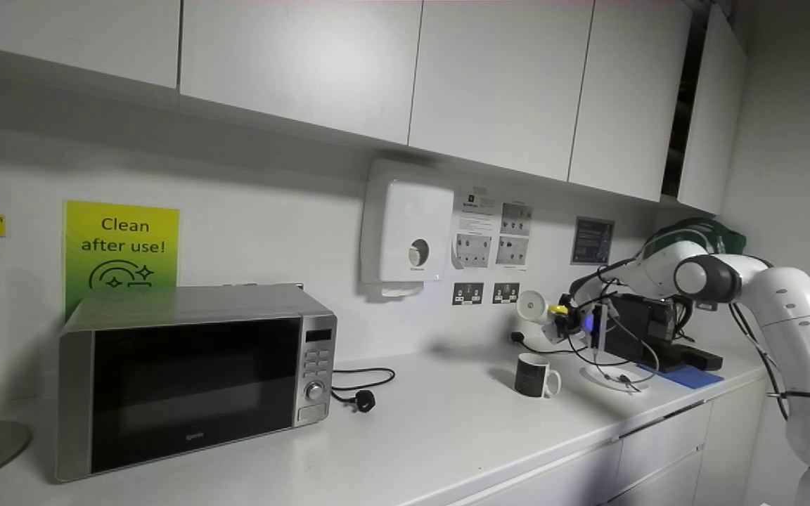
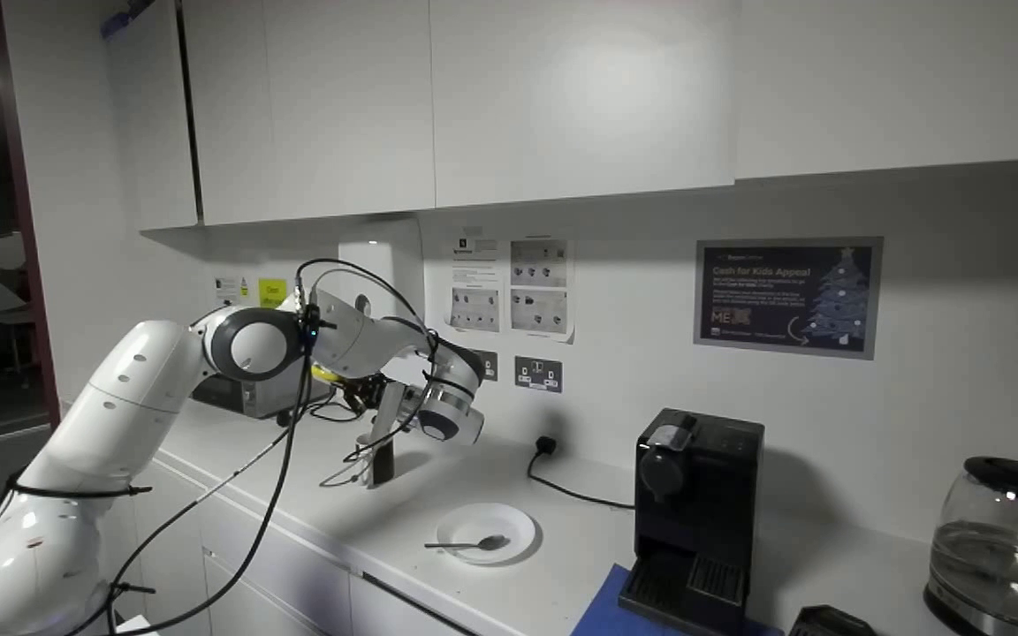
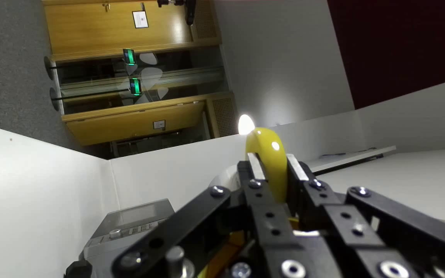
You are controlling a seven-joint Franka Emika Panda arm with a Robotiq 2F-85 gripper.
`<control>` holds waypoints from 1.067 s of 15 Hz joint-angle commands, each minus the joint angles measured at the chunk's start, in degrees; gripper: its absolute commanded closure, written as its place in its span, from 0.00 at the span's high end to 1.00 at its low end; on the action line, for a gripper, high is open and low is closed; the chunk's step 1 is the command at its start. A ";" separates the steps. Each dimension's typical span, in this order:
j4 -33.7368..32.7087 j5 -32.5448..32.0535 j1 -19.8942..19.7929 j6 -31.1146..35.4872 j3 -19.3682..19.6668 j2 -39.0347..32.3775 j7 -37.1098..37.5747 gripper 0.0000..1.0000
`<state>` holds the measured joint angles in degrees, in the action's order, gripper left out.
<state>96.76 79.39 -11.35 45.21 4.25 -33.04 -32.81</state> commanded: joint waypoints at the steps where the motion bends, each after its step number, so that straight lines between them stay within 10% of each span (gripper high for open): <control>1: -2.47 2.46 -0.88 -4.12 -0.37 -1.36 2.46 0.05; 16: -2.80 4.27 -0.78 -4.33 -0.45 -2.54 4.60 0.05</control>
<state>96.32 81.44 -11.39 44.47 4.25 -34.37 -30.95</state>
